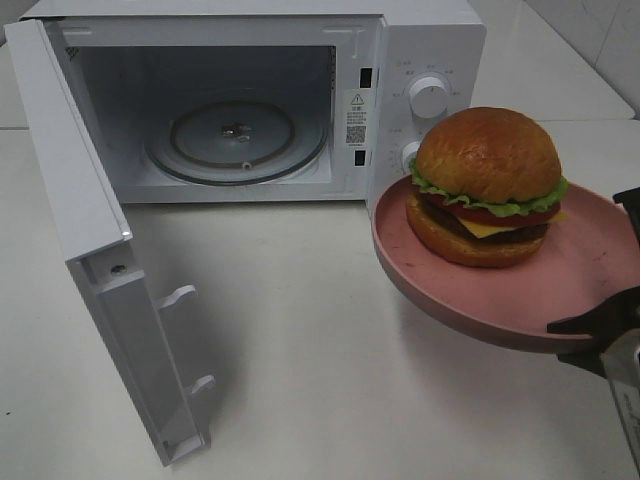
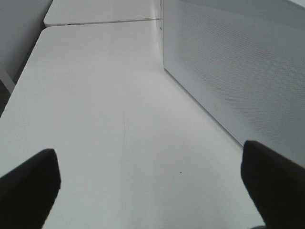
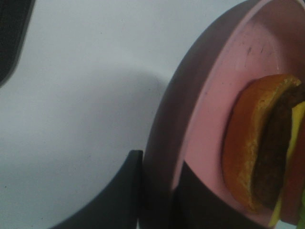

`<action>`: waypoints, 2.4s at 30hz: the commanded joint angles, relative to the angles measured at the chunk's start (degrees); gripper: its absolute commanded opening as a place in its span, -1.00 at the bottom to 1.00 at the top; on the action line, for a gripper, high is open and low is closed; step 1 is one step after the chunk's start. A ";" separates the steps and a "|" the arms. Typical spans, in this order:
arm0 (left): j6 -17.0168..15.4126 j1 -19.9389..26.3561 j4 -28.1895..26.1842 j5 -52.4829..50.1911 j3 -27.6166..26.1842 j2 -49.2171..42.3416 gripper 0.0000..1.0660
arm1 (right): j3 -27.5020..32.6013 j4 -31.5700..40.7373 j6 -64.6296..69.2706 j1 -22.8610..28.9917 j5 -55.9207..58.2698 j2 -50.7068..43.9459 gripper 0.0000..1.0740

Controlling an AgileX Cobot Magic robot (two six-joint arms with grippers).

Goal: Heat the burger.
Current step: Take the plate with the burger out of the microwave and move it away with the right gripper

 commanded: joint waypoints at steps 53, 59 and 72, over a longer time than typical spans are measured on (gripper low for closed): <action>-0.11 0.23 -0.46 -0.74 0.17 -1.15 0.83 | -2.98 -40.39 92.65 -0.23 32.03 18.85 -0.87; -0.11 0.23 -0.46 -0.74 0.17 -1.15 0.83 | -6.36 -40.51 103.13 -0.23 32.03 27.67 -0.87; -0.11 0.23 -0.46 -0.74 0.17 -1.15 0.83 | -10.37 -44.12 122.15 -0.23 31.57 44.06 -0.83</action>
